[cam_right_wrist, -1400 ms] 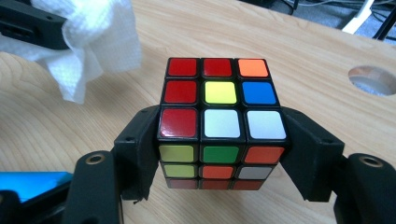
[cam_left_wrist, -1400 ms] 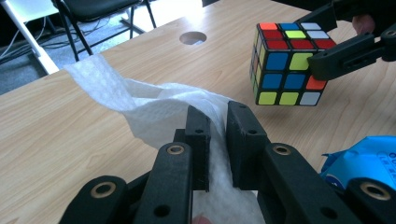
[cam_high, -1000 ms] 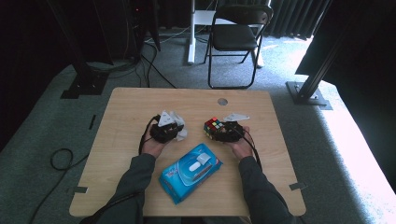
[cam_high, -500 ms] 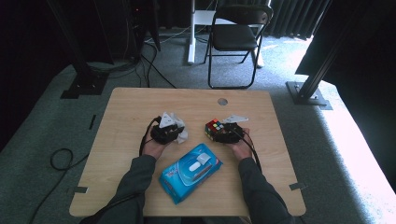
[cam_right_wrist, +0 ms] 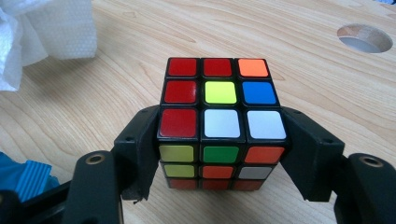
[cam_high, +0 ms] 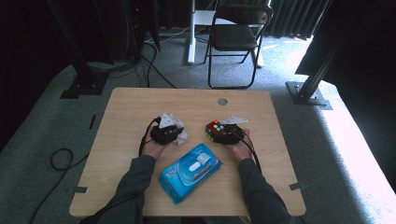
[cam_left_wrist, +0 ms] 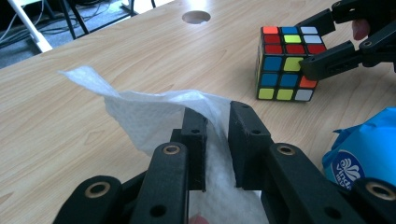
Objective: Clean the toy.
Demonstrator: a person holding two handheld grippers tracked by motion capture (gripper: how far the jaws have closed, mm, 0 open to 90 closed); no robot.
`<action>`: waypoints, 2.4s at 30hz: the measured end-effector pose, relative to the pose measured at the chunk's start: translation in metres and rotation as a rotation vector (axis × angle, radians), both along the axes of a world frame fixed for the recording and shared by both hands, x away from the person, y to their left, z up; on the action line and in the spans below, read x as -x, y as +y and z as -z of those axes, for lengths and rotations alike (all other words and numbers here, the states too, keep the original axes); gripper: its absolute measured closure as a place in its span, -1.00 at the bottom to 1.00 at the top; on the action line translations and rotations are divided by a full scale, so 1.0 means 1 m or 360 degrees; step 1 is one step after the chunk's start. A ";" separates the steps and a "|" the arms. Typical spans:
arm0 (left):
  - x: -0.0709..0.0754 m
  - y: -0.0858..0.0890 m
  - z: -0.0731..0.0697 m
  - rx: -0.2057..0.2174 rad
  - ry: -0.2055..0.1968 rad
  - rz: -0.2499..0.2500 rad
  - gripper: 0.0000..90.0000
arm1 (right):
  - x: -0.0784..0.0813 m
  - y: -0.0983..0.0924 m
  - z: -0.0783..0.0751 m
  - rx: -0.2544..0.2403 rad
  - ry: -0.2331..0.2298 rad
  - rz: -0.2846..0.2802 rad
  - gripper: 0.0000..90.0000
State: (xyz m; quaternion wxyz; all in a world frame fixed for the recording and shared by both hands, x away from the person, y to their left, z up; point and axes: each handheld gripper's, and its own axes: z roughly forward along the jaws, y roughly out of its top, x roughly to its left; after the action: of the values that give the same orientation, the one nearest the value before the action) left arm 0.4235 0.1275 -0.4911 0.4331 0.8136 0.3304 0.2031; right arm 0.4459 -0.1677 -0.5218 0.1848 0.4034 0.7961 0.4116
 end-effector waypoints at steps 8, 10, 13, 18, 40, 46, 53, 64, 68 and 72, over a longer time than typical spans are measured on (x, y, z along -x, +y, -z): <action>0.000 0.001 0.001 -0.0008 0.0008 -0.0005 0.70 | 0.002 0.001 0.001 0.0026 -0.0013 -0.0003 -0.24; 0.000 0.001 0.001 -0.0008 0.0009 -0.0006 0.70 | 0.002 0.001 0.001 0.0022 -0.0011 -0.0011 -0.24; 0.000 0.001 0.002 -0.0011 0.0012 -0.0003 0.70 | 0.003 0.003 0.001 0.0031 -0.0021 -0.0033 -0.28; 0.000 0.001 0.002 -0.0012 0.0016 -0.0006 0.68 | 0.004 0.002 -0.002 0.0022 -0.0045 -0.0027 -0.38; -0.005 0.009 0.024 -0.0049 0.0225 -0.0037 0.12 | 0.016 -0.007 -0.012 -0.0042 -0.0127 -0.0017 -0.42; -0.005 0.016 0.030 -0.0068 0.0312 -0.0067 0.02 | 0.017 -0.011 -0.014 -0.0055 -0.0138 -0.0002 -0.42; -0.002 0.028 0.029 -0.0068 0.0358 -0.0105 -0.05 | 0.019 -0.015 -0.016 -0.0069 -0.0151 0.0001 -0.42; 0.001 0.039 0.031 -0.0094 0.0419 -0.0174 -0.20 | 0.021 -0.019 -0.017 -0.0079 -0.0157 0.0008 -0.42; 0.003 0.044 0.032 -0.0074 0.0429 -0.0205 -0.27 | 0.021 -0.020 -0.018 -0.0087 -0.0166 0.0012 -0.42; 0.006 0.050 0.029 -0.0044 0.0422 -0.0236 -0.32 | 0.022 -0.022 -0.019 -0.0087 -0.0168 0.0016 -0.42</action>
State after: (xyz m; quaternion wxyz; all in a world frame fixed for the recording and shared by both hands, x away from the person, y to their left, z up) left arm 0.4180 0.1778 -0.5205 0.3582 0.8126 0.4410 0.1297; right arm 0.4241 -0.1893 -0.5027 0.2175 0.3899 0.7716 0.4531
